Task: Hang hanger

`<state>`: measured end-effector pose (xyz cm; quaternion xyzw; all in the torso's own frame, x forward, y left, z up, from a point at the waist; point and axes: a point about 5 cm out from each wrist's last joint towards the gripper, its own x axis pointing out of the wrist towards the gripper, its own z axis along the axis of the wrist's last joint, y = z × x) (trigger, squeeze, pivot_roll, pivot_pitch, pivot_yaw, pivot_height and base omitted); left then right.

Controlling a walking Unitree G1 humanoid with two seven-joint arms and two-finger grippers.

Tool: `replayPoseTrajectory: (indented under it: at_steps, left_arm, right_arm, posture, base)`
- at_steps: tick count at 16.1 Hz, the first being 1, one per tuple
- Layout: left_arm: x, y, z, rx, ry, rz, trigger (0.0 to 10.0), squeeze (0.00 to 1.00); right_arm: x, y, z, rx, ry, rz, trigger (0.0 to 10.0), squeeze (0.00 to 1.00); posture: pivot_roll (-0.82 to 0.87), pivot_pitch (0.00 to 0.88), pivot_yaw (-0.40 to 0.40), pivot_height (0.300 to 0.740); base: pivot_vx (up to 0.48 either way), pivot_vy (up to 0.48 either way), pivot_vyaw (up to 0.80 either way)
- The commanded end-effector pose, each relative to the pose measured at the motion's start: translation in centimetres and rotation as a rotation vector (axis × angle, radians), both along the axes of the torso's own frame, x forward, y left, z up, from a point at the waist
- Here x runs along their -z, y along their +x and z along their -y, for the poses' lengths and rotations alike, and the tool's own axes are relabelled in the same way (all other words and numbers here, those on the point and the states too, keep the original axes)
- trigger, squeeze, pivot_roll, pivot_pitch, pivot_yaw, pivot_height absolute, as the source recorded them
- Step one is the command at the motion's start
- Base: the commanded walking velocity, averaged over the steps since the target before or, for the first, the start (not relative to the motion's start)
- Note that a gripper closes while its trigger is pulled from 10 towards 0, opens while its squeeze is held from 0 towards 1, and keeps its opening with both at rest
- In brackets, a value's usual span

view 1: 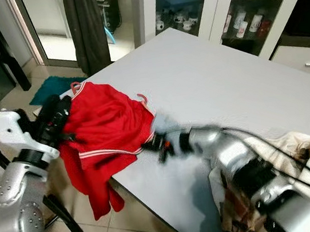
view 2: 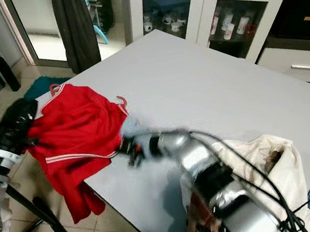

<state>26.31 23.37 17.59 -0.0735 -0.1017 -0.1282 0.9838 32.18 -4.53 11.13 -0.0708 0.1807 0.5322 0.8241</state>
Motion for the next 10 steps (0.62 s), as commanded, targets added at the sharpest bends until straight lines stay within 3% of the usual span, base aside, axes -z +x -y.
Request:
replayPoseTrajectory:
  at_steps: [1,3,5,8,10]
  left_arm:
    - [0.4,0.2,0.6,0.020,0.000,-0.006,10.0,0.00]
    - [1.0,0.4,1.1,0.030,-0.010,-0.020,10.0,0.00]
    - [1.3,0.6,1.8,0.048,-0.024,-0.022,10.0,0.00]
    - [1.6,0.5,3.7,0.123,-0.038,-0.012,10.0,0.00]
    - [1.7,0.2,4.5,0.165,-0.029,-0.004,10.0,0.00]
  right_arm:
    - [-2.8,1.0,0.2,0.016,0.112,0.020,10.0,0.00]
    - [-4.5,1.6,-0.1,0.025,0.196,0.010,10.0,0.00]
    - [-3.6,1.8,-1.7,0.063,0.191,-0.027,10.0,0.00]
    - [-1.3,-0.2,-5.4,0.000,0.230,-0.202,10.0,0.00]
    - [-0.7,-0.8,-6.2,-0.038,0.258,-0.281,10.0,0.00]
  posture:
    - [0.17,0.007,-0.044,0.740]
    - [0.17,0.007,-0.044,0.740]
    - [0.16,0.005,-0.044,0.740]
    - [0.16,0.003,-0.051,0.740]
    - [0.17,0.004,-0.052,0.740]
  base:
    - [0.000,0.000,0.00]
    - [0.000,0.000,0.00]
    - [0.000,0.000,0.00]
    - [0.000,0.000,0.00]
    - [0.000,0.000,0.00]
